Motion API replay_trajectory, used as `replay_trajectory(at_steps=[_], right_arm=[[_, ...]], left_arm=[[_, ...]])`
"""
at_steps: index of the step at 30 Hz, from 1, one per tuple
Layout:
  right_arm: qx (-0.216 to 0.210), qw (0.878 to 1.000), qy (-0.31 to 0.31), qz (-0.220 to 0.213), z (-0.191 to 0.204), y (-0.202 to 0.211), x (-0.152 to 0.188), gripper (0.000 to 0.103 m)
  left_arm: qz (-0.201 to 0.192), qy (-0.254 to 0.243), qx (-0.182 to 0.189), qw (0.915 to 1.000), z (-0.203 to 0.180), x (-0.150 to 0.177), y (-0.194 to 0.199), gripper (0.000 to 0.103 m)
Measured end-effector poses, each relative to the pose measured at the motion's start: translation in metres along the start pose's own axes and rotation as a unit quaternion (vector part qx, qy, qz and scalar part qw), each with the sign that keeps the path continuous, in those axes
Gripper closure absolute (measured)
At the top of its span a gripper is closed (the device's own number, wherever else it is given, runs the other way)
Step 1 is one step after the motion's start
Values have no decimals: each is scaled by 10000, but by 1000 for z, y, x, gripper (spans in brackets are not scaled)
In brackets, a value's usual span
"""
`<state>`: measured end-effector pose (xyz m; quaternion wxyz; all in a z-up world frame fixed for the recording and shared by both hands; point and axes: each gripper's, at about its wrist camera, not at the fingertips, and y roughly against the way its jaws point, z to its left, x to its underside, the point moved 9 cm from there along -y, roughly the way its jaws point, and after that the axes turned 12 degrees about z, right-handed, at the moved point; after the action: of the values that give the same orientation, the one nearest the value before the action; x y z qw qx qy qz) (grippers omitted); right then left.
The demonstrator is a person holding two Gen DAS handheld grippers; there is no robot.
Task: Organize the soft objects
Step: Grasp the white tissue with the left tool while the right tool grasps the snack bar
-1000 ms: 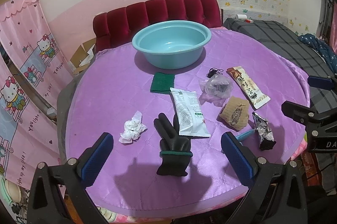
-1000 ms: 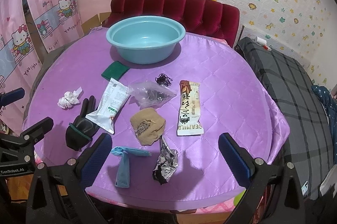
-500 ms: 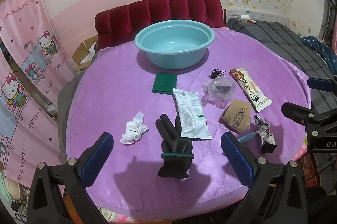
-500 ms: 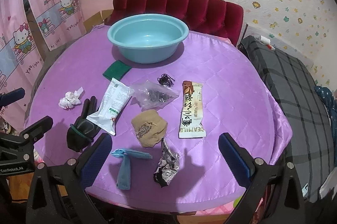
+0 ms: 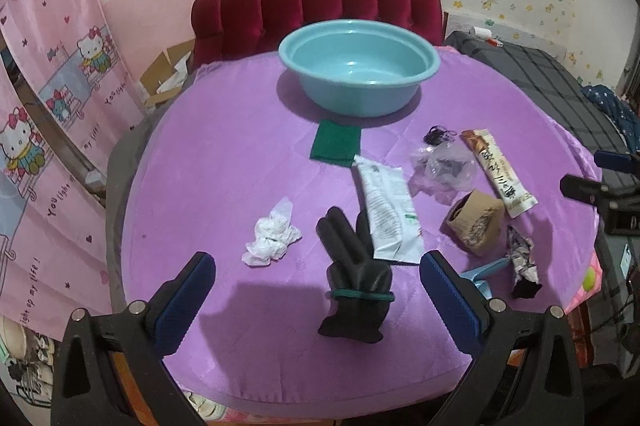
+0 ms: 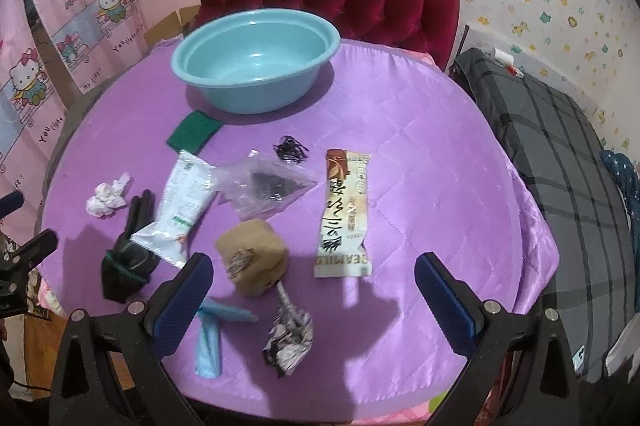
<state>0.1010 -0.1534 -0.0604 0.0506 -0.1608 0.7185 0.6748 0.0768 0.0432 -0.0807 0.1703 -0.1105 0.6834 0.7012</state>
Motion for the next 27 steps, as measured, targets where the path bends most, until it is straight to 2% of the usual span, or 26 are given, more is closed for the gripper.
replay_trajectory(at_steps=[9, 15, 21, 24, 27], right_arm=[[-89, 9992, -73, 373, -24, -64, -22, 1], [-134, 9968, -20, 782, -29, -117, -32, 2], [-217, 9950, -70, 975, -33, -148, -43, 6], [-301, 9934, -105, 1103, -34, -158, -47, 16], [-321, 9927, -137, 1151, -34, -163, -50, 51]], left_arm=[[243, 129, -2, 9996, 18, 10, -38, 0], [405, 247, -61, 9989, 33, 14, -60, 0], [517, 391, -107, 9978, 45, 12, -75, 0], [575, 423, -125, 9974, 49, 10, -83, 0], [637, 442, -161, 9969, 53, 9, -90, 0]])
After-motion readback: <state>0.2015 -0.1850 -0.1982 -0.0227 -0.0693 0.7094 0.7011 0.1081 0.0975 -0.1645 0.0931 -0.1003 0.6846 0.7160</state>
